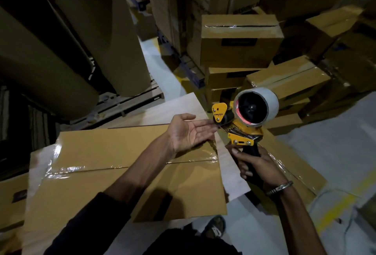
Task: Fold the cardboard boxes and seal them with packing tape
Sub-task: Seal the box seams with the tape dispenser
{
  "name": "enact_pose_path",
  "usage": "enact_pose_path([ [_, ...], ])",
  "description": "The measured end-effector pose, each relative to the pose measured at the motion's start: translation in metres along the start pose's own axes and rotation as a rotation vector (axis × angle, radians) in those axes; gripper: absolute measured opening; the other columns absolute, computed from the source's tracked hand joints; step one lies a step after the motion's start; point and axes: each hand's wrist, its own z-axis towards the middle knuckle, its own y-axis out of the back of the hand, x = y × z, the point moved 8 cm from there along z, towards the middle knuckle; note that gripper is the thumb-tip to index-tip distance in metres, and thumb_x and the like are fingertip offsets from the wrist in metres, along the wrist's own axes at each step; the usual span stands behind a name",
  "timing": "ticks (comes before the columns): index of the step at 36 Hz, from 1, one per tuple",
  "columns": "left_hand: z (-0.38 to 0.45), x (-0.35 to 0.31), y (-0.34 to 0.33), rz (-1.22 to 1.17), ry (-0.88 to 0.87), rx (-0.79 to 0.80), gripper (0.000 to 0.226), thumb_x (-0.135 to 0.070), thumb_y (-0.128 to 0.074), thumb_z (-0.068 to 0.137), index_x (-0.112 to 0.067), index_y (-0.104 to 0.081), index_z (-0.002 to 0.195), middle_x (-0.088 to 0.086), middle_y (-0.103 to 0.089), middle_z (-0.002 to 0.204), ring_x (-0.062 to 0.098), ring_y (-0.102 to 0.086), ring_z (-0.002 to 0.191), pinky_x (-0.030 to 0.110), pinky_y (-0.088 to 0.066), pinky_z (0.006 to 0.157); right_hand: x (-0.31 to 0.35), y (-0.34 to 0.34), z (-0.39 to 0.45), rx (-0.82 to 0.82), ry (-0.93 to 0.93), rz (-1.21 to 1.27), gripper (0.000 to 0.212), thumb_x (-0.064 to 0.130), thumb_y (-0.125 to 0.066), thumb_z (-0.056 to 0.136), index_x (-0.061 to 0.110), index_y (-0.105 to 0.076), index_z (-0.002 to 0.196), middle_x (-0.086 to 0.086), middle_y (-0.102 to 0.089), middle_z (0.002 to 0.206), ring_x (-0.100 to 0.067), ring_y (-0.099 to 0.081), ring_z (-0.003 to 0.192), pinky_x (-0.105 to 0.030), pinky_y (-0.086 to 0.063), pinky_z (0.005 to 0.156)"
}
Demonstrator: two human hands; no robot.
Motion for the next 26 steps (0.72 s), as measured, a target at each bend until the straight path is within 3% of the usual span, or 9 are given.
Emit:
enact_pose_path([
  [3, -0.001, -0.008, -0.004, 0.154, 0.08, 0.039, 0.072, -0.051, -0.05, 0.103, 0.008, -0.053, 0.145, 0.028, -0.063, 0.138, 0.038, -0.074, 0.107, 0.046, -0.066, 0.082, -0.003, 0.0, -0.004, -0.021, 0.006, -0.028, 0.013, 0.015, -0.069, 0.097, 0.016, -0.081, 0.102, -0.009, -0.035, 0.061, -0.018, -0.03, 0.049, -0.031, -0.028, 0.05],
  [5, 0.002, -0.011, -0.007, 0.285, 0.107, 0.035, 0.074, -0.053, -0.06, 0.099, 0.006, -0.056, 0.143, 0.024, -0.066, 0.136, 0.033, -0.075, 0.105, 0.043, -0.066, 0.079, -0.006, -0.001, -0.006, -0.037, 0.0, -0.031, 0.015, 0.015, -0.069, 0.097, 0.012, -0.08, 0.106, -0.008, -0.033, 0.062, -0.018, -0.028, 0.05, -0.03, -0.025, 0.05],
  [9, 0.011, -0.015, -0.005, 0.406, 0.125, 0.018, 0.039, -0.021, -0.068, 0.097, 0.0, -0.066, 0.129, 0.02, -0.074, 0.118, 0.025, -0.078, 0.095, 0.037, -0.066, 0.076, -0.01, -0.005, -0.012, -0.087, 0.007, 0.001, 0.012, 0.015, -0.069, 0.097, 0.017, -0.081, 0.098, -0.008, -0.034, 0.062, -0.018, -0.028, 0.05, -0.032, -0.023, 0.05],
  [12, 0.022, -0.022, -0.002, 0.544, 0.095, 0.035, 0.036, 0.0, -0.061, 0.1, 0.004, -0.06, 0.137, 0.02, -0.075, 0.116, 0.021, -0.079, 0.094, 0.033, -0.065, 0.082, -0.012, -0.007, -0.014, -0.137, 0.016, 0.016, 0.016, 0.016, -0.069, 0.097, 0.013, -0.08, 0.107, -0.006, -0.035, 0.061, -0.017, -0.029, 0.048, -0.031, -0.023, 0.052],
  [16, 0.032, -0.047, -0.008, 0.862, 0.019, 0.05, 0.026, 0.003, -0.061, 0.1, 0.002, -0.068, 0.125, 0.023, -0.074, 0.118, 0.025, -0.076, 0.103, 0.035, -0.062, 0.088, -0.014, -0.012, -0.014, -0.216, 0.008, -0.022, 0.02, 0.016, -0.071, 0.096, 0.01, -0.078, 0.113, -0.004, -0.037, 0.06, -0.017, -0.031, 0.049, -0.03, -0.026, 0.051],
  [19, 0.039, -0.07, -0.018, 1.12, -0.026, 0.052, 0.015, 0.004, -0.064, 0.098, 0.001, -0.072, 0.11, 0.023, -0.077, 0.106, 0.026, -0.077, 0.096, 0.038, -0.062, 0.088, -0.012, -0.021, -0.011, -0.305, -0.008, -0.023, 0.015, 0.012, -0.071, 0.096, 0.01, -0.079, 0.108, -0.001, -0.042, 0.058, -0.014, -0.037, 0.046, -0.026, -0.031, 0.045],
  [22, 0.048, -0.09, -0.027, 1.375, -0.096, 0.017, 0.019, 0.011, -0.061, 0.096, -0.001, -0.075, 0.101, 0.017, -0.079, 0.092, 0.021, -0.078, 0.086, 0.033, -0.065, 0.083, -0.015, -0.032, 0.001, -0.388, -0.038, -0.025, 0.008, 0.01, -0.071, 0.096, 0.009, -0.075, 0.102, -0.002, -0.046, 0.056, -0.015, -0.04, 0.044, -0.025, -0.034, 0.044],
  [26, 0.062, -0.1, -0.031, 1.597, -0.183, 0.002, 0.019, 0.012, -0.065, 0.09, -0.001, -0.078, 0.095, 0.016, -0.078, 0.092, 0.026, -0.078, 0.094, 0.035, -0.065, 0.086, -0.027, -0.04, 0.017, -0.487, -0.068, -0.121, 0.011, 0.021, -0.073, 0.094, 0.012, -0.073, 0.1, 0.002, -0.054, 0.057, -0.015, -0.047, 0.047, -0.028, -0.04, 0.049],
])
